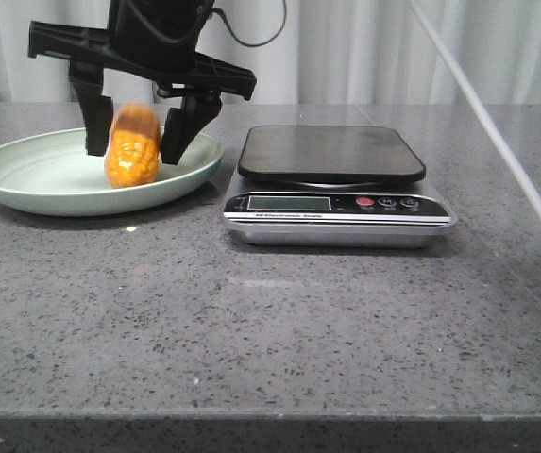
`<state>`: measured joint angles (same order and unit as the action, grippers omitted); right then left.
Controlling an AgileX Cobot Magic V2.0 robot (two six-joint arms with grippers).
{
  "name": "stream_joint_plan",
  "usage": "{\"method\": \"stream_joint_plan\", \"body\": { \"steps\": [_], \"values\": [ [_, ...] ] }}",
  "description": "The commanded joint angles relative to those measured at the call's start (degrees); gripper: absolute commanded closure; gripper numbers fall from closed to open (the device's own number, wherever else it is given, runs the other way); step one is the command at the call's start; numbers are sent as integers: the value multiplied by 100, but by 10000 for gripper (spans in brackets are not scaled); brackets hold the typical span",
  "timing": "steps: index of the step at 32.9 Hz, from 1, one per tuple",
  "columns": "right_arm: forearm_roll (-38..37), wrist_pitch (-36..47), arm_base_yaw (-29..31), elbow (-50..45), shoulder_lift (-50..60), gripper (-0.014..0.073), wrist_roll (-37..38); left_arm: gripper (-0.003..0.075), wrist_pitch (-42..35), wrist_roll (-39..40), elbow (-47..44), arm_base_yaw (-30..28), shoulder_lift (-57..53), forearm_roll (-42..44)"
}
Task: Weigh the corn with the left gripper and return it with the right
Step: 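Lift the corn with the right gripper and carry it toward the plate, then lower the corn onto the plate and open the right gripper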
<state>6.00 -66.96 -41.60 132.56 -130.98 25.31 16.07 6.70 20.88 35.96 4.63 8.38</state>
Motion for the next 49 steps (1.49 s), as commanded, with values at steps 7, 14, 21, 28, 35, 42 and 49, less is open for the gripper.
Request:
{"method": "stream_joint_plan", "body": {
  "steps": [7,14,21,28,35,42,49],
  "values": [
    [-12,-86,131,667,427,50,-67,594,-404,4,141,52,58,5],
    [-477,-393,253,1100,628,50,-89,594,-404,4,141,52,58,5],
    [-924,-840,529,1100,981,50,-463,594,-391,4,141,52,58,5],
    [-671,-1005,1114,716,1586,50,-1024,594,-391,4,141,52,58,5],
    [-430,-822,1778,-467,2480,50,-1577,594,-391,4,141,52,58,5],
    [-198,361,2155,-2548,3765,52,-2018,594,-198,4,141,52,58,5],
    [-210,2473,2322,-5305,5646,54,-2080,594,-193,4,141,52,58,5]
  ]
}}
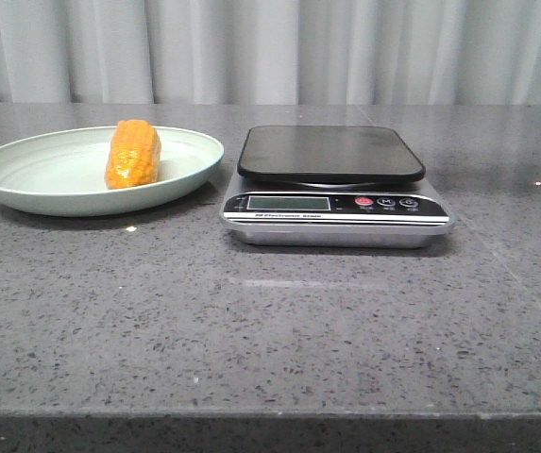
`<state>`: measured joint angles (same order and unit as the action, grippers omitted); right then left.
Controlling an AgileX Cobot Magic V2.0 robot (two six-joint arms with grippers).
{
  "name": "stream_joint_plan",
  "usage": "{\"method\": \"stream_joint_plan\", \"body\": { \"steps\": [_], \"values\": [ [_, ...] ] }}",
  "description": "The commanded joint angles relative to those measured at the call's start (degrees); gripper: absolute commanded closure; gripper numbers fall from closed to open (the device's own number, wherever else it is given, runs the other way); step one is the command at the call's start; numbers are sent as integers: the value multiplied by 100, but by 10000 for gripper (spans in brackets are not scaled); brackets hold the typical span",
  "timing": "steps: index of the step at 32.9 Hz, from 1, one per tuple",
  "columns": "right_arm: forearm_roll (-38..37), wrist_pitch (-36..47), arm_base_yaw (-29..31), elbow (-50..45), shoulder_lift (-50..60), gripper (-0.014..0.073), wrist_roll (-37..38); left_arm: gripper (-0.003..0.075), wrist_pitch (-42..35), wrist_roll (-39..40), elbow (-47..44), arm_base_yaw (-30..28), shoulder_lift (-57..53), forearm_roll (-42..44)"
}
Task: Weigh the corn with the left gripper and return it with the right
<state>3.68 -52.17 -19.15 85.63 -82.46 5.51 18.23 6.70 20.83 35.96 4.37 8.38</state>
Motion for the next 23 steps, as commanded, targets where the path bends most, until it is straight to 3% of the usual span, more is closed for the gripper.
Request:
{"method": "stream_joint_plan", "body": {
  "steps": [1,10,15,19,22,23],
  "values": [
    [10,1247,105,-950,1046,54,-101,594,-410,4,145,52,83,5],
    [-38,3065,236,-3720,3568,56,-101,594,-410,4,145,52,83,5],
    [-38,3555,236,-4633,4815,97,-101,594,-410,4,145,52,83,5],
    [-86,3596,236,-5130,5740,231,-106,594,-410,4,145,52,83,5],
    [-90,3546,236,-5391,6304,433,-106,594,-420,4,145,52,83,5],
    [-90,3553,236,-5474,6493,464,-106,594,-420,4,145,52,83,5]
  ]
}}
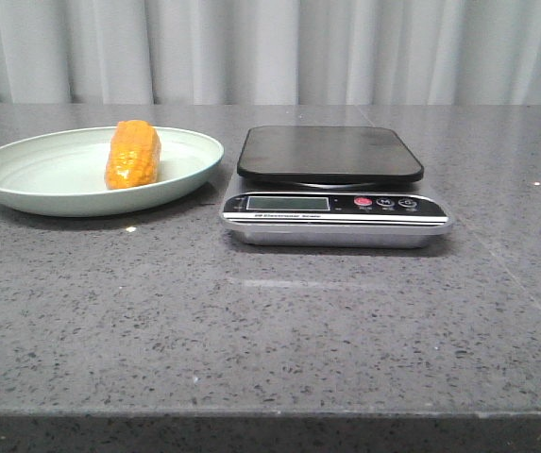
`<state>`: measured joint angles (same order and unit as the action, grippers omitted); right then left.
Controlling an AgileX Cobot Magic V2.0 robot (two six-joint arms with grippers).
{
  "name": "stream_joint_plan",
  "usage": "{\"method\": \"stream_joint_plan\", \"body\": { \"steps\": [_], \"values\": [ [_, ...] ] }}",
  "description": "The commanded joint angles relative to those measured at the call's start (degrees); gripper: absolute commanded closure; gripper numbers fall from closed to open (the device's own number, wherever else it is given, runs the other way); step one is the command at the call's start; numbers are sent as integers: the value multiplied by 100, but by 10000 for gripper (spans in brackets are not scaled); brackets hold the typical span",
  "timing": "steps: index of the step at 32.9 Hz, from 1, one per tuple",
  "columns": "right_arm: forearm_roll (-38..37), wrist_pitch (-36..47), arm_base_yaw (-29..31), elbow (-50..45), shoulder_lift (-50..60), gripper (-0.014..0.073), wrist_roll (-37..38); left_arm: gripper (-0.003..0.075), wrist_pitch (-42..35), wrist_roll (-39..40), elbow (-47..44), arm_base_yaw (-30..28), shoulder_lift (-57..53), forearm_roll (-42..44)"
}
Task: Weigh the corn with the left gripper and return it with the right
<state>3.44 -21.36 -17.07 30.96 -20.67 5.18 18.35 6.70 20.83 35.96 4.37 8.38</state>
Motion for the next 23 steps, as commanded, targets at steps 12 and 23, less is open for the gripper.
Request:
{"method": "stream_joint_plan", "body": {
  "steps": [12,23],
  "values": [
    [-72,377,28,-375,972,456,-73,594,-421,4,145,52,83,5],
    [-72,377,28,-375,972,456,-73,594,-421,4,145,52,83,5]
  ]
}}
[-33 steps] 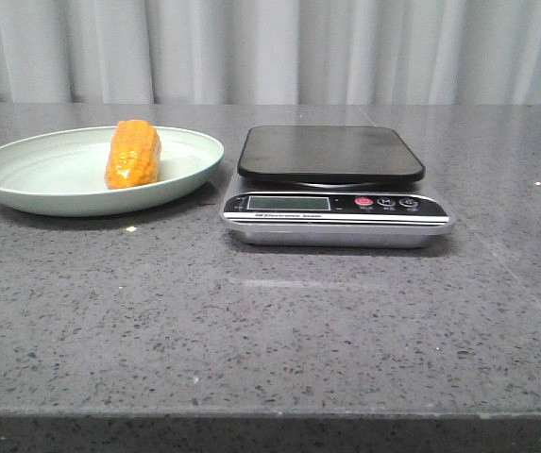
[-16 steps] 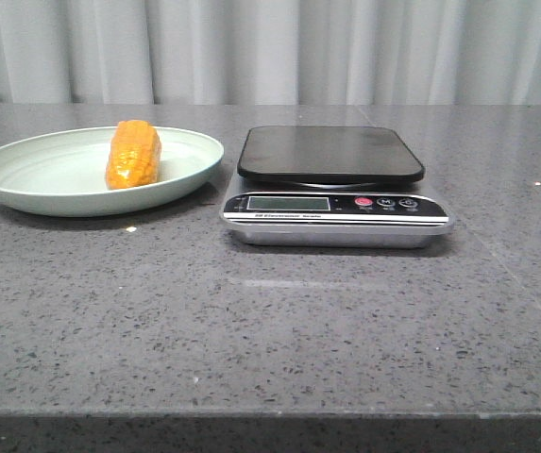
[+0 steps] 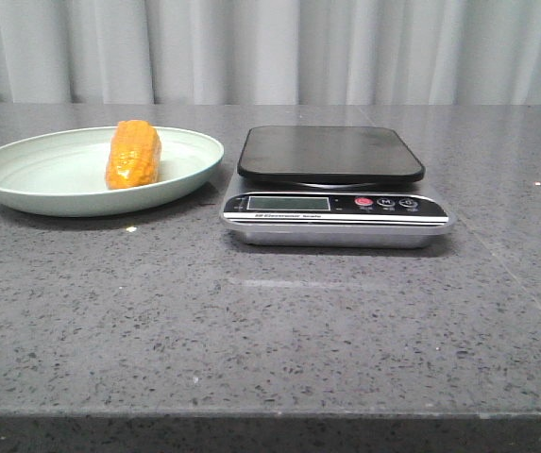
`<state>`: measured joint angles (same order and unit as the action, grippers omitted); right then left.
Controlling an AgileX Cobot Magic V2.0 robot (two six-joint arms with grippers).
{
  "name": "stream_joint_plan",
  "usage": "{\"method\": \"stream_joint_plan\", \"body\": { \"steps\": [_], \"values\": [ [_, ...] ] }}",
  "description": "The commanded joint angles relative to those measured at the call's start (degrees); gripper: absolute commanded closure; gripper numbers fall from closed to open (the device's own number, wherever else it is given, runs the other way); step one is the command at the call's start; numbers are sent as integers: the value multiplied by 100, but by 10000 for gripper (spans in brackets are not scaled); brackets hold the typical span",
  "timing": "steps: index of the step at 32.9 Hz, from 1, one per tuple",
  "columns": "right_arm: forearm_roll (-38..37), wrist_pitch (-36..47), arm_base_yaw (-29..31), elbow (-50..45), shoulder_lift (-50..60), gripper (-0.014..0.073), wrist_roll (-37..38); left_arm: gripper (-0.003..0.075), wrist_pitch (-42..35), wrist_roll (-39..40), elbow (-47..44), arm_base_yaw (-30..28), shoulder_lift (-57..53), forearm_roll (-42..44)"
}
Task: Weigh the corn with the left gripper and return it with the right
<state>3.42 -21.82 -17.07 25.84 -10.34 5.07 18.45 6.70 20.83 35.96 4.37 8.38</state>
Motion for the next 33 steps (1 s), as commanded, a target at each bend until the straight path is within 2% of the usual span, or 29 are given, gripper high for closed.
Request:
{"method": "stream_joint_plan", "body": {
  "steps": [1,8,11,17,23,28,30,33],
  "values": [
    [-71,423,28,137,-61,456,-62,594,-431,4,145,52,83,5],
    [-71,423,28,137,-61,456,-62,594,-474,4,12,36,83,5],
    [-71,423,28,137,-61,456,-62,594,-485,4,-181,-263,83,-139],
    [-71,423,28,137,-61,456,-62,594,-895,4,-849,-1677,42,-215],
    [-71,423,28,137,-61,456,-62,594,-1483,4,-1592,-3120,-456,-284],
    [-71,423,28,137,-61,456,-62,594,-1744,4,-2147,-3961,-571,-429],
    [-71,420,28,137,-61,456,-62,594,-1488,4,-2133,-4179,-583,-560],
    [-71,421,28,137,-61,456,-62,594,-1553,4,-2133,-4351,-583,-604]
  ]
}}
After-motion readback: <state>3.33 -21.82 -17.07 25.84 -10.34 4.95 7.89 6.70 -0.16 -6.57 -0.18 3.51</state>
